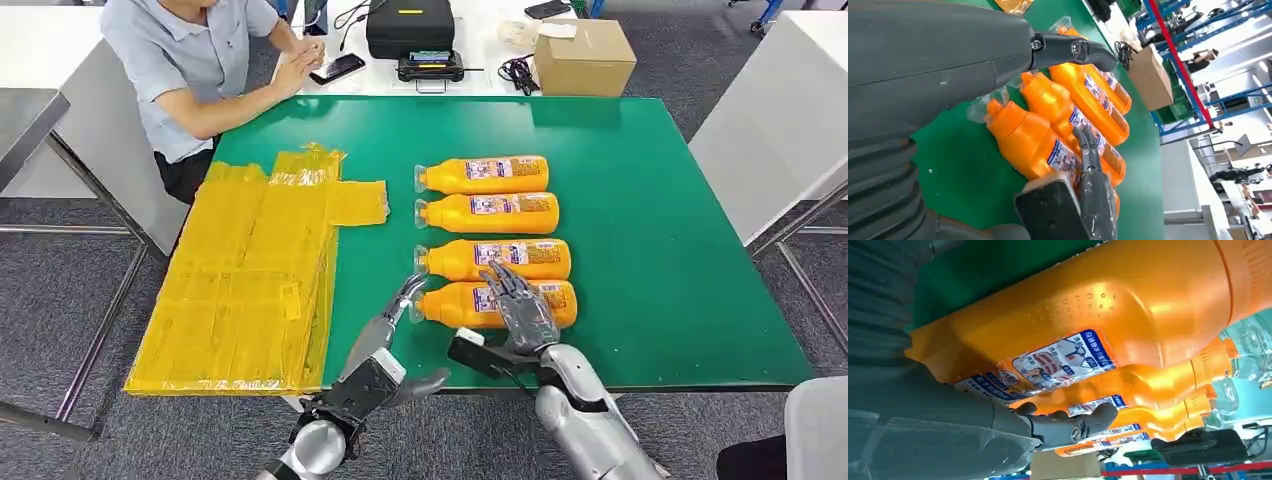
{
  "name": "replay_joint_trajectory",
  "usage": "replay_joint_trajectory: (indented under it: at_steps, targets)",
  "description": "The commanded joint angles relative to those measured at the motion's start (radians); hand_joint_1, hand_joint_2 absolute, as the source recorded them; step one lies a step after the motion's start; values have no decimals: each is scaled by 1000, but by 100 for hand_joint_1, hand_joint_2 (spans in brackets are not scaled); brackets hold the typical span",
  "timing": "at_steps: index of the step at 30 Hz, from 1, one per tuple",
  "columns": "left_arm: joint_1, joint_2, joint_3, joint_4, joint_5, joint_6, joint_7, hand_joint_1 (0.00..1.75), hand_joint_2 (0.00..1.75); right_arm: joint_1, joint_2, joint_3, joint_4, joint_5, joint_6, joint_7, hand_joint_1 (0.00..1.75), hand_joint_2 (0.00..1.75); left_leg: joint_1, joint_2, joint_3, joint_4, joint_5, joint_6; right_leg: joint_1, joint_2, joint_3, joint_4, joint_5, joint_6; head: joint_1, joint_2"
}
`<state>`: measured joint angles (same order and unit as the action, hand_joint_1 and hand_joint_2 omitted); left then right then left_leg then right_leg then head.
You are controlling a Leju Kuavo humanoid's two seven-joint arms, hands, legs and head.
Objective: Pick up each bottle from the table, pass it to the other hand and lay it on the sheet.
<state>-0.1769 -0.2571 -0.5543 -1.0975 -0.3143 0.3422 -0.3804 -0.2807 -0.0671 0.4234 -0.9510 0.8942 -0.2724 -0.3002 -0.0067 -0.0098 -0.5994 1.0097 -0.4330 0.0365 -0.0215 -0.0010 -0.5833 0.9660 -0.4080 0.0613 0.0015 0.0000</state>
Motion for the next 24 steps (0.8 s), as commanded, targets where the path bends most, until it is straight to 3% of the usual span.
replay_joint_trajectory:
  at_steps: [1,8,16,24]
  targets:
    - [0,24,-24,-10,-10,-11,23,0,175,45,-84,106,-125,27,55,19,0,175,1,0,2,0,-1,-2,1,0,2,-1,-1,-2,0,0]
    - [3,16,-21,-13,-16,-7,16,0,175,91,-105,138,-255,5,77,4,0,175,1,1,3,0,-2,-2,1,0,4,0,-2,-3,0,0]
    - [-23,30,-44,16,-27,38,-9,0,175,103,-45,88,-310,-5,-101,-26,0,175,1,2,2,0,-1,-2,1,1,1,0,-1,-2,0,0]
    - [15,28,-29,-40,-41,50,12,0,175,111,-164,65,-409,97,-45,52,0,175,0,1,2,0,-2,-2,0,1,2,1,-1,-2,0,0]
